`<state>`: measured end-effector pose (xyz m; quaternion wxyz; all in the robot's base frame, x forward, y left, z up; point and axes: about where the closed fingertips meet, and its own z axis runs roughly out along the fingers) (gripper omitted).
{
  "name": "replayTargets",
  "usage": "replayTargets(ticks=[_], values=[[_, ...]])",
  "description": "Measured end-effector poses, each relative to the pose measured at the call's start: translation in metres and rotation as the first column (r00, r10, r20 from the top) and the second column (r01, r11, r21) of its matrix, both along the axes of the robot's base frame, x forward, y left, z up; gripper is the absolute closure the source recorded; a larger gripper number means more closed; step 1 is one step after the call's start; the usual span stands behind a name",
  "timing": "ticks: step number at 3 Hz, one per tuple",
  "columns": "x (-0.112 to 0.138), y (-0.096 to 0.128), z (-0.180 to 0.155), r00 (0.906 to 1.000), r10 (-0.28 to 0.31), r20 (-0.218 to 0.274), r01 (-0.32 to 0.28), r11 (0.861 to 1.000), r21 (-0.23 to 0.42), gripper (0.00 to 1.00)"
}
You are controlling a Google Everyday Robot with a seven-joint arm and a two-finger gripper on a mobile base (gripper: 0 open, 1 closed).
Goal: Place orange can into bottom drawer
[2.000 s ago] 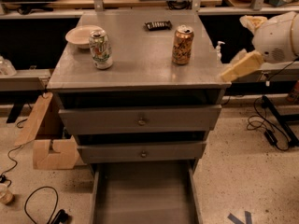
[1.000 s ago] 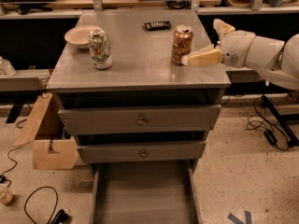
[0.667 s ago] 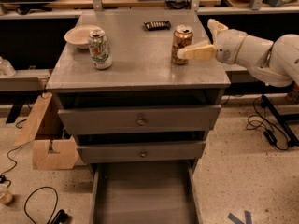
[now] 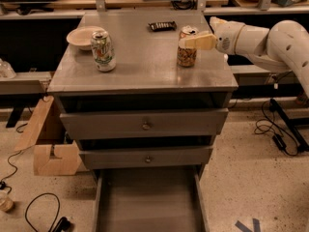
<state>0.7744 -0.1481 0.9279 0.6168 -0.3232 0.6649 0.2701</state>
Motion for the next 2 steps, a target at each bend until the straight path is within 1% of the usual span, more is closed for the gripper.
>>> replayTargets(ticks=[1,2], values=[[0.019,0.002,-0.018,0.9970,-0.017,-0.075,0.016,1.000,-0.014,0.00],[0.025,0.010,-0.033,0.9931,-0.029,-0.113,0.029,1.000,0.000,0.26]])
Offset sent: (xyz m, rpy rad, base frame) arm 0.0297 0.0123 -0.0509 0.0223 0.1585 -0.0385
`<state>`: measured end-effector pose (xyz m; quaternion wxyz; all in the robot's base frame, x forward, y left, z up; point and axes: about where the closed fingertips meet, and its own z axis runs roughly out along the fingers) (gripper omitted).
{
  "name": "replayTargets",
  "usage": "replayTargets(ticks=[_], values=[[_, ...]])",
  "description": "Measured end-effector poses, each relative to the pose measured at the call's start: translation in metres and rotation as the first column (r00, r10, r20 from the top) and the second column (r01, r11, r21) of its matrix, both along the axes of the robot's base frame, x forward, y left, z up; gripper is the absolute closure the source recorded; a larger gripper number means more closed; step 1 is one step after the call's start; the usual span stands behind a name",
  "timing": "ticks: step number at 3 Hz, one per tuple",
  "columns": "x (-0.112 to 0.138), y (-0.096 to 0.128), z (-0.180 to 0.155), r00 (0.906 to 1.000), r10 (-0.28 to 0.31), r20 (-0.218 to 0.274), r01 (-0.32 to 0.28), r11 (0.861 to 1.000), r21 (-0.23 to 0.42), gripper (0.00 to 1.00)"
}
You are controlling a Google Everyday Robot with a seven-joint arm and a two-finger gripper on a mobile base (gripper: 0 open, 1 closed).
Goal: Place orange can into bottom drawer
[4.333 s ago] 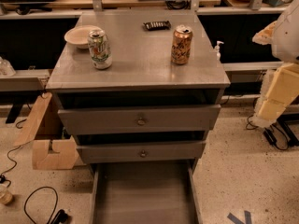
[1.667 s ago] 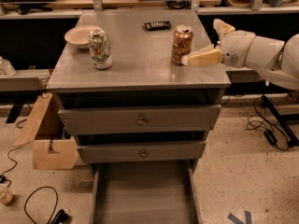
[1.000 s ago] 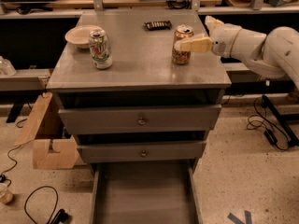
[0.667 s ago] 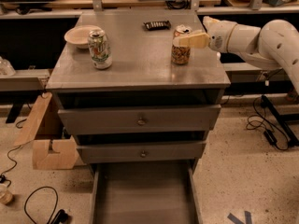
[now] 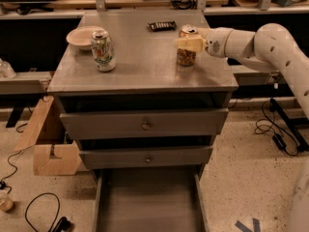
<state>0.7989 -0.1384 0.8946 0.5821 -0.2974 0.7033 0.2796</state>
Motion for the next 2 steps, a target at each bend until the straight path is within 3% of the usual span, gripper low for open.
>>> replayTargets(ticks=[2], values=[[-0.0064,0.0137,0.0042,0.9999,-0.002,0.017,0.003,1.000,-0.004,0.72]])
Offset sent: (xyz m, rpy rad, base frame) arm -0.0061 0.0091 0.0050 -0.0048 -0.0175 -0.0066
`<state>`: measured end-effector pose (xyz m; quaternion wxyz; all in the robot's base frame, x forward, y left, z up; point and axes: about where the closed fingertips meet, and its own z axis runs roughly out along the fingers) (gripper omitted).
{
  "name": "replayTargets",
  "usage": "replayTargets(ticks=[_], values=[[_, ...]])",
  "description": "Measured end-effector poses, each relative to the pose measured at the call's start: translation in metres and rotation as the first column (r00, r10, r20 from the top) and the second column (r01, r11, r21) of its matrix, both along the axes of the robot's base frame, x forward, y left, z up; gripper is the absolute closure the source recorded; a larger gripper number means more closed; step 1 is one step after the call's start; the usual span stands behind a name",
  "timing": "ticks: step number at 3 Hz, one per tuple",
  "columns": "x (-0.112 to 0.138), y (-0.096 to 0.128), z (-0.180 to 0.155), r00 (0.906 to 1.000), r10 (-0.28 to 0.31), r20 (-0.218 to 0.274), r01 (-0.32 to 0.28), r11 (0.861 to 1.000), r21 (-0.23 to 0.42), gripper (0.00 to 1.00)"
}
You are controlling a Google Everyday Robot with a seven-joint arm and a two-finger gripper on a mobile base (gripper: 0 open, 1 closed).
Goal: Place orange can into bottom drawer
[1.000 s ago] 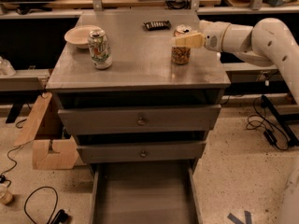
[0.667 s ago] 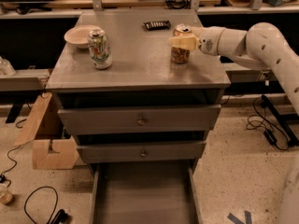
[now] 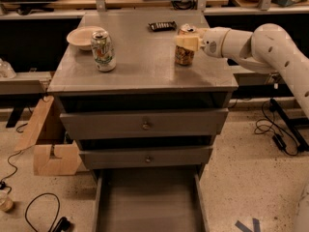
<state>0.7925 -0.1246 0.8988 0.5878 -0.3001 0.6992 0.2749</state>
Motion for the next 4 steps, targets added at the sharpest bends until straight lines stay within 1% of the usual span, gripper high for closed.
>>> replayTargets(ticks=[1,2,3,4], values=[[0.000,0.003,-0.001,1.0000,0.005,-0.001,-0.005,1.000,0.001,0.96],[0.001,0.005,0.000,1.0000,0.007,-0.001,-0.007,1.000,0.001,1.00],[-0.023,0.015,0.022,0.9983,0.042,0.039,-0.042,0.999,-0.005,1.00],[-0.069,0.021,0.057,0.9936,0.049,0.102,-0.047,0.999,-0.024,1.00]])
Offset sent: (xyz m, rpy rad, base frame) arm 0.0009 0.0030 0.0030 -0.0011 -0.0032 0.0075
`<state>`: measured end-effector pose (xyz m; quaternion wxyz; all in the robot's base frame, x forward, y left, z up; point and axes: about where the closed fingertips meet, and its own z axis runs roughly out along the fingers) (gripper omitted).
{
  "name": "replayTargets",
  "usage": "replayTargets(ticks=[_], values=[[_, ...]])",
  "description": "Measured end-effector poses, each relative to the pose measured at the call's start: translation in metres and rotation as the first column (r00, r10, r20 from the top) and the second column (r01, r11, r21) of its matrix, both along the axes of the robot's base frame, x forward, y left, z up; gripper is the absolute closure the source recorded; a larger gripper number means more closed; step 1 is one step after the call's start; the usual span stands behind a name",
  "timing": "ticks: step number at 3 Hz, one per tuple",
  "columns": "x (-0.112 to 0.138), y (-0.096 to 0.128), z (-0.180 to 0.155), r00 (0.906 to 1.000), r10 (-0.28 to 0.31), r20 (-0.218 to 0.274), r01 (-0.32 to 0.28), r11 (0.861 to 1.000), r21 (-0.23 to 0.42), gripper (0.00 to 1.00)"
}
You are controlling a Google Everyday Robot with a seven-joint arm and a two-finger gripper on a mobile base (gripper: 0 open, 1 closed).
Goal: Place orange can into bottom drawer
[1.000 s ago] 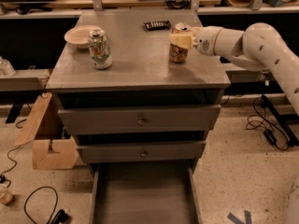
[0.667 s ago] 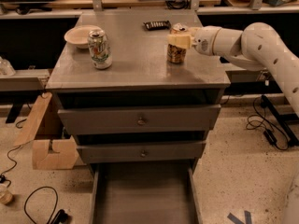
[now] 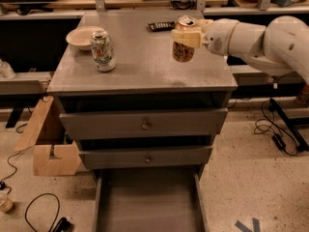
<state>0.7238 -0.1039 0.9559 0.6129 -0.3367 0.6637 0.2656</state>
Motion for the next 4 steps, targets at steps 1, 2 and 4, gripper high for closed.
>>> replayTargets(ticks=[1,2,4], values=[[-0.074,0.015,-0.005,0.9996,0.023,0.016,-0.022,1.000,-0.020,1.00],[-0.130,0.025,-0.030,0.9992,0.040,0.000,-0.040,0.997,-0.061,1.00],[-0.189,0.038,-0.094,0.9971,0.062,-0.045,-0.063,0.997,-0.035,1.00]])
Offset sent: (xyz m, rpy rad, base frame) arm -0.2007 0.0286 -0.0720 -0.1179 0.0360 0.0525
